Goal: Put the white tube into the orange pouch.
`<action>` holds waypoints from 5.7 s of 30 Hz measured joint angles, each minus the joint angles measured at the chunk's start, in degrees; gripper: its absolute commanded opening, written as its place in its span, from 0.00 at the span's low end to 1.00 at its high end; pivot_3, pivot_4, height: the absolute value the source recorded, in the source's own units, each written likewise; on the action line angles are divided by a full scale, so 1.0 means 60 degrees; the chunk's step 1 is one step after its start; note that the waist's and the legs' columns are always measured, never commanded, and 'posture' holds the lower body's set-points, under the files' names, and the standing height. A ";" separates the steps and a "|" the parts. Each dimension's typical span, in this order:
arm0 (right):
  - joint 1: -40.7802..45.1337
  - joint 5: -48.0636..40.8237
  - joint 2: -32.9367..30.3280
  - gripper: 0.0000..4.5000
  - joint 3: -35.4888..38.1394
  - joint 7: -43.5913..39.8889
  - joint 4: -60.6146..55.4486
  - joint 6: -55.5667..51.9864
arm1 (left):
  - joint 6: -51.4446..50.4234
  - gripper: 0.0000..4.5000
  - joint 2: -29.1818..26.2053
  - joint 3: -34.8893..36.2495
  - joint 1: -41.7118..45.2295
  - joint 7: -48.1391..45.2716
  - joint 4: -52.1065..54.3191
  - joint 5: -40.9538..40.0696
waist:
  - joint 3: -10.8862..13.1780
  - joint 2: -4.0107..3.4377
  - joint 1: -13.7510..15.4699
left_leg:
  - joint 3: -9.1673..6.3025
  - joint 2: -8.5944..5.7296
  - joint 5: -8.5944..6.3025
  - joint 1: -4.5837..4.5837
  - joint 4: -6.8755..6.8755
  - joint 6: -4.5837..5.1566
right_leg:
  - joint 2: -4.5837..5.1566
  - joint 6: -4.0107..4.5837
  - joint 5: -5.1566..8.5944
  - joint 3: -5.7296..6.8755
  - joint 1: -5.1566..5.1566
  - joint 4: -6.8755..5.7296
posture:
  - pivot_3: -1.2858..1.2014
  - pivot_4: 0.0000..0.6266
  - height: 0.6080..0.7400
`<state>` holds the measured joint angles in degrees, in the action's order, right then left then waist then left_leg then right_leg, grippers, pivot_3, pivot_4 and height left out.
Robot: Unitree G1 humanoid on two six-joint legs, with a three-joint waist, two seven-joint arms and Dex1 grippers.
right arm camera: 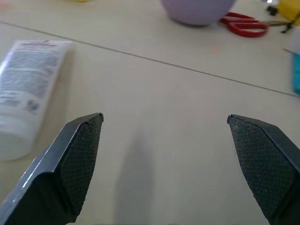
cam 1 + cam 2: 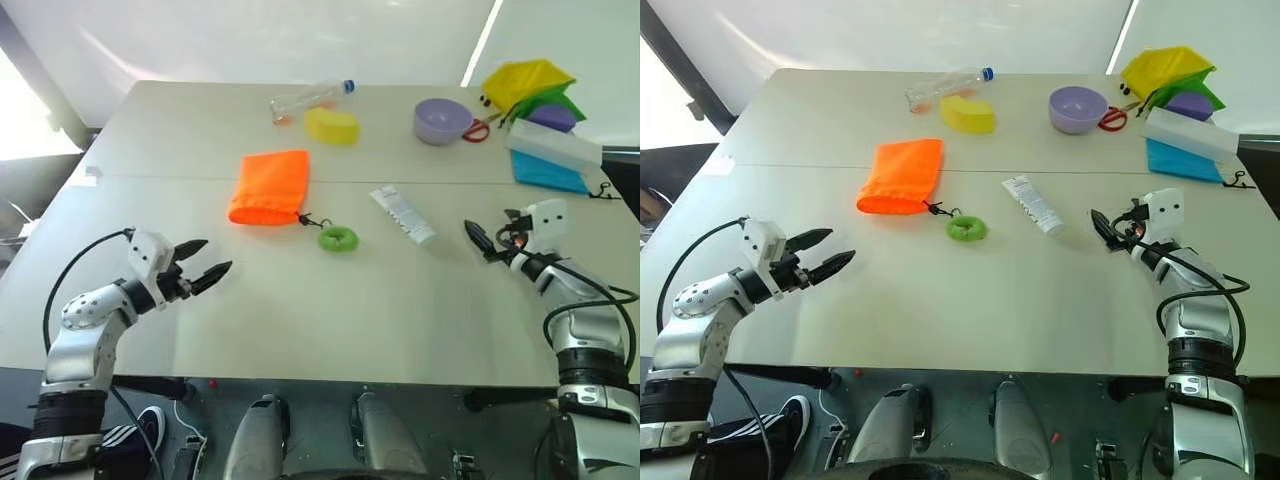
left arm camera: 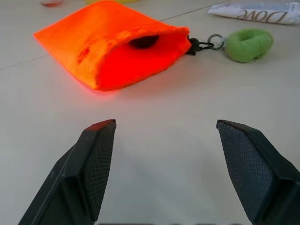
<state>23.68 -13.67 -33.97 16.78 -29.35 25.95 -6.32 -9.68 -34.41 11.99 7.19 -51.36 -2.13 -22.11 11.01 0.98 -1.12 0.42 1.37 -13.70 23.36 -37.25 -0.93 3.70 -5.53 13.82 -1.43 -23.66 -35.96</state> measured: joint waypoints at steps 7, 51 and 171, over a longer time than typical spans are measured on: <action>0.0029 0.0288 -0.0143 0.98 -0.0038 0.0221 0.0615 0.0400 | -0.0005 0.81 0.0031 0.0007 -0.0439 0.0253 0.0370 -0.0018 | 0.0000 0.0000 0.0026 | 0.0015 0.0004 0.0000 0.0000 0.0003 0.0000 | -0.0004 0.0002 0.0000 -0.0004 -0.0005 -0.0001 | 0.52 0.24 1.00; -0.2104 -0.0664 0.0224 1.00 -0.2626 -0.3112 -0.4951 -0.0092 | 0.4250 0.70 0.1250 -0.2167 0.5117 0.3406 -0.6687 0.4228 | -0.0003 0.0007 0.0080 | 0.0028 -0.0007 0.0000 0.0005 -0.0005 0.0000 | -0.0039 -0.0039 -0.0028 -0.0001 -0.0012 -0.0004 | 0.52 0.24 1.00; 0.1086 0.0384 0.0104 0.40 -0.2858 -0.0439 -0.3629 -0.7204 | 0.1500 0.00 0.1277 -0.2624 0.3027 0.2305 -0.1783 0.3721 | -0.0007 0.0013 0.0053 | 0.0044 0.0009 0.0001 0.0017 0.0000 0.0000 | -0.0050 -0.0024 -0.0031 -0.0014 -0.0046 -0.0018 | 0.52 0.24 1.00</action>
<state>30.20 -11.36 -33.34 -0.36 -31.98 4.18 -49.54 -0.68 -26.75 -3.75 25.35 -37.53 -12.83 0.22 10.96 1.06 -0.81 0.68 1.43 -13.70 23.46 -37.25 -0.93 3.40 -5.67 13.63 -1.51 -23.94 -36.06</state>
